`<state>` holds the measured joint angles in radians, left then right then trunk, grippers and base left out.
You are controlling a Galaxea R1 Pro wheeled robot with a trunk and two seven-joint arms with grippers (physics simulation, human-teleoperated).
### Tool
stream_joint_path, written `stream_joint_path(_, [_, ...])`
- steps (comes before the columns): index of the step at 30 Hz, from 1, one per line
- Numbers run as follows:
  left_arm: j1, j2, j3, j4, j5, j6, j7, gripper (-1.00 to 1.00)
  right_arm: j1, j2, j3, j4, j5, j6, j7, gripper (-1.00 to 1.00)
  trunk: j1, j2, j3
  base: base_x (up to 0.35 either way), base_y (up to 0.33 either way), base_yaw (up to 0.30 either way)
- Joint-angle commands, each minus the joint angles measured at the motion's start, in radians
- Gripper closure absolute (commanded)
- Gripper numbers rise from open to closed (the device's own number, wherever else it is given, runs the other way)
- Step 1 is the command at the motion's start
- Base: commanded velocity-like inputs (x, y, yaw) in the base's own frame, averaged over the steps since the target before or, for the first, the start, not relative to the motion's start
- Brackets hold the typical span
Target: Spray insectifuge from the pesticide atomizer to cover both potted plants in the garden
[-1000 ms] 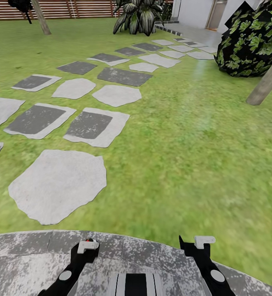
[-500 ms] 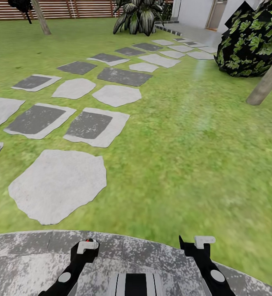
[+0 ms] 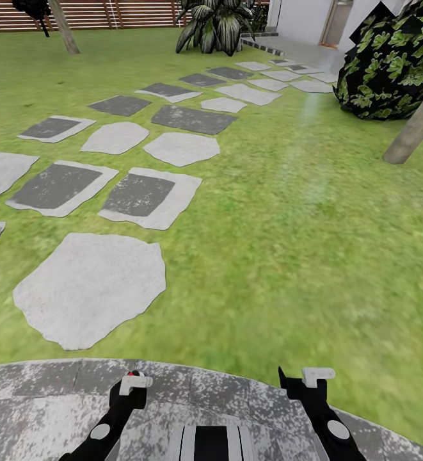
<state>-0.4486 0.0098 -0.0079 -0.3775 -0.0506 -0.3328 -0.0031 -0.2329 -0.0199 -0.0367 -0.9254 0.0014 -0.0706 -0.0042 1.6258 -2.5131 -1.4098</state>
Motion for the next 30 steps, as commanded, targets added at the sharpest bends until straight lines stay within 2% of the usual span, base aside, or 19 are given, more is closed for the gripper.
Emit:
stream_joint_path(1, [0.000,0.000,0.000,0.000,-0.006,-0.003,0.000,1.00,0.000,0.000,0.000,0.000,0.000,-0.003,0.000,-1.00,0.000,0.000,-0.001,0.000,0.000,0.000])
stream_joint_path(16, [0.000,-0.001,-0.006,-0.004,-0.005,-0.006,0.000,1.00,0.000,0.000,0.000,0.000,0.000,-0.003,0.001,-1.00,0.000,0.000,-0.001,0.000,0.000,0.000])
stream_joint_path(30, [-0.001,-0.004,-0.004,-0.009,-0.004,-0.002,-0.008,1.00,0.000,0.000,0.000,-0.001,0.000,-0.003,0.001,-1.00,-0.006,0.003,0.054,0.000,0.000,0.000])
